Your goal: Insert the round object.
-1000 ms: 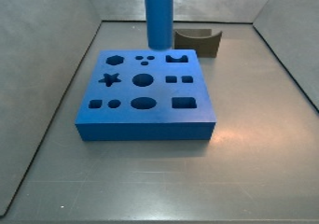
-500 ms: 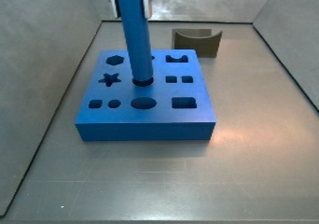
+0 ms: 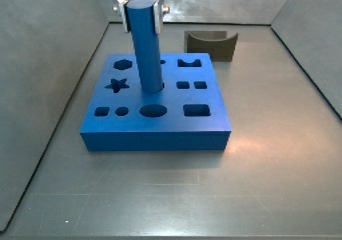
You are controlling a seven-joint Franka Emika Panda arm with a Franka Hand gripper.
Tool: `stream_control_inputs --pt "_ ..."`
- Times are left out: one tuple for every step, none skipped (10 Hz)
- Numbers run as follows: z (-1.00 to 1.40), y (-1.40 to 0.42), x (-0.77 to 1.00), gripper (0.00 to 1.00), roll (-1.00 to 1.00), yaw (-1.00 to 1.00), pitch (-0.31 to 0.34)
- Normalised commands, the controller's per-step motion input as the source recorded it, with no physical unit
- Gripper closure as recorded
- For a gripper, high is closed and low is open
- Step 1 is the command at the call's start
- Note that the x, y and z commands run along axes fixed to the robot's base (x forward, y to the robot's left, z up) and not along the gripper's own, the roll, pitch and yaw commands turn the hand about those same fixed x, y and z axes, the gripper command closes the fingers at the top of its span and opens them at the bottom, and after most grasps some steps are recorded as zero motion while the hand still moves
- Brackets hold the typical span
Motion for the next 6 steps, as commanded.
stream_control_inputs --pt "-0.27 0.06 0.0 1.0 -0.13 0.0 -0.074" --pt "-0.28 0.0 0.0 1.0 -0.08 0.0 -0.076" --pt "-0.31 0.01 0.0 1.0 -0.06 0.0 -0.063" --pt "-0.31 0.0 0.0 1.0 -0.04 0.0 -0.064" --pt "-0.29 0.0 0.0 1.0 -0.05 0.0 -0.071" --pt "-0.21 0.0 0.0 1.0 -0.06 0.0 -0.046"
